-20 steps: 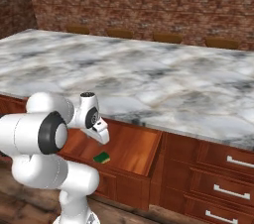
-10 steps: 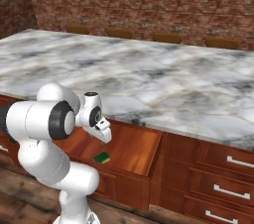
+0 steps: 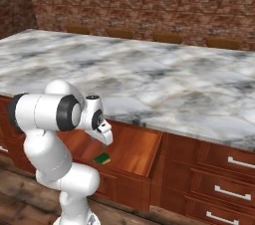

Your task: Restock the sink supplies by placing the sponge and soap dispenser on the counter and next to the sink. Make sure the soap dispenser is upright.

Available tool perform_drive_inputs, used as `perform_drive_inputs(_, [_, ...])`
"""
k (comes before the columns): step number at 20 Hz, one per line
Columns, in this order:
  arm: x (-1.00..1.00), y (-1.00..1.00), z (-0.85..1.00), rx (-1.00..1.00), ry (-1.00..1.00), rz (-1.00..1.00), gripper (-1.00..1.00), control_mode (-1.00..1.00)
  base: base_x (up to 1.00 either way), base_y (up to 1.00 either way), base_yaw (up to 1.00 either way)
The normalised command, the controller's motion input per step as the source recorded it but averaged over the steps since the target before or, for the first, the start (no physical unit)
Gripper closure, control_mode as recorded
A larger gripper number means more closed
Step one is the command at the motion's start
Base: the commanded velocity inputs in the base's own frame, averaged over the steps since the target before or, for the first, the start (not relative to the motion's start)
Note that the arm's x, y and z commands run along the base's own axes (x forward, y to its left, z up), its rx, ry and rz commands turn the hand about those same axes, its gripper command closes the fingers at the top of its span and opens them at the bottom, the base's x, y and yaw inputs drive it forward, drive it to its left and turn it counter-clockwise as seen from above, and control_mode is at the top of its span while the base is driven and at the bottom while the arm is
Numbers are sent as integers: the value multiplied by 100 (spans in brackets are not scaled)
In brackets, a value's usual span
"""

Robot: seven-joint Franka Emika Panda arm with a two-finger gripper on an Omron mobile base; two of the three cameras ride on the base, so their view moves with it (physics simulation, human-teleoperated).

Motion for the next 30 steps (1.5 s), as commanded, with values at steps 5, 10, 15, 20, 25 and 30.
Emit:
perform_drive_inputs(5, [8, 1, -23, 0, 0, 0, -100, -100, 0, 0, 0])
perform_drive_inputs(10, [6, 0, -31, 0, 0, 0, -100, -100, 0, 0, 0])
perform_drive_inputs(15, [17, 1, -30, 0, 0, 0, -100, -100, 0, 0, 0])
perform_drive_inputs(20, [19, 6, -22, 0, 0, 0, -100, -100, 0, 0, 0])
perform_drive_inputs(25, [15, 0, -28, 0, 0, 0, -100, -100, 0, 0, 0])
perform_drive_inputs(30, [6, 0, -19, 0, 5, 0, -100, -100, 0, 0, 0])
